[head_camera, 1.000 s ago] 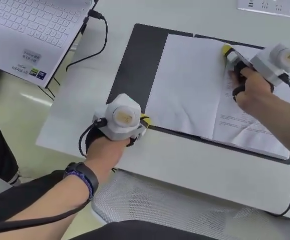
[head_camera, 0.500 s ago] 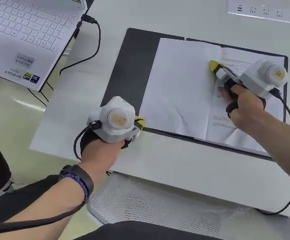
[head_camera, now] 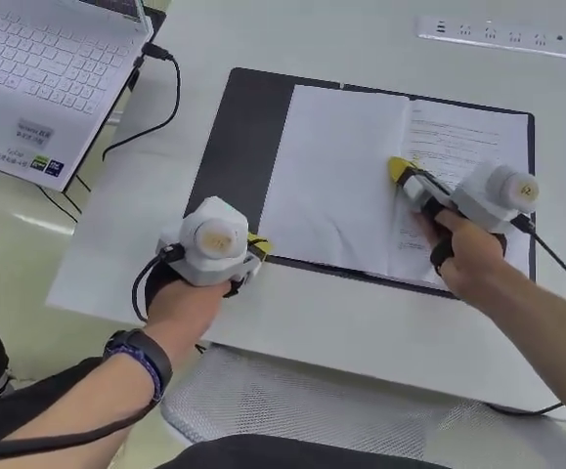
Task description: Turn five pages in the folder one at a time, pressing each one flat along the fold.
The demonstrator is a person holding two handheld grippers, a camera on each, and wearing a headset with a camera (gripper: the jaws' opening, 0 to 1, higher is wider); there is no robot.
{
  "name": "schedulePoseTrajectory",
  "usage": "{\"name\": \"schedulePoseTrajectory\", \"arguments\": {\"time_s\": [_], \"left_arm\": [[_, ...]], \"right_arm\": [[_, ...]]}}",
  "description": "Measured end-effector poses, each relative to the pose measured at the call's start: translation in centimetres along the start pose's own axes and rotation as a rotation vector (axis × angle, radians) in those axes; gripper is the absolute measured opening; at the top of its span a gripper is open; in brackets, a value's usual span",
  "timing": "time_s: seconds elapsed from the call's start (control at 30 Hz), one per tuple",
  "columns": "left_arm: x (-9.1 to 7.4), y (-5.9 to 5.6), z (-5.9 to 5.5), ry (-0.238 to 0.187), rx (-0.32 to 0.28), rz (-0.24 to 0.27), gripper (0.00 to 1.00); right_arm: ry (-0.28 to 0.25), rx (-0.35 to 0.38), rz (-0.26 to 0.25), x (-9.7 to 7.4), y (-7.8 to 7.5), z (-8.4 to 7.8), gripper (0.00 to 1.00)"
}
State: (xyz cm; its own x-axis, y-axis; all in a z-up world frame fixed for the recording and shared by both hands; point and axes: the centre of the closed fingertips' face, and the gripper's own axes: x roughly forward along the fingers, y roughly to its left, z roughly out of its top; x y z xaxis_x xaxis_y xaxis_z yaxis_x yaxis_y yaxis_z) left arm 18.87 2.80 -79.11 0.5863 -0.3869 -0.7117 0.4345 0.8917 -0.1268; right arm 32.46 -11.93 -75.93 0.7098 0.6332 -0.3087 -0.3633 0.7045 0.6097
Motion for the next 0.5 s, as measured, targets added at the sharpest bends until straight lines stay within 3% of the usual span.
{"name": "schedulePoseTrajectory", "arguments": {"time_s": [0.17, 0.33, 0.5], "left_arm": [[0.1, 0.1, -0.1, -0.007, -0.01, -0.003, 0.0], [0.1, 0.0, -0.1, -0.007, -0.006, 0.0, 0.0], [0.1, 0.0, -0.1, -0.009, -0.004, 0.0, 0.0]], "right_arm": [[-0.003, 0.014, 0.0, -1.1, 0.1, -0.7, 0.0], [0.039, -0.011, 0.016, -2.3, 0.7, -2.1, 0.0], [0.046, -0.006, 0.018, -3.1, 1.1, -3.0, 0.0]]}}
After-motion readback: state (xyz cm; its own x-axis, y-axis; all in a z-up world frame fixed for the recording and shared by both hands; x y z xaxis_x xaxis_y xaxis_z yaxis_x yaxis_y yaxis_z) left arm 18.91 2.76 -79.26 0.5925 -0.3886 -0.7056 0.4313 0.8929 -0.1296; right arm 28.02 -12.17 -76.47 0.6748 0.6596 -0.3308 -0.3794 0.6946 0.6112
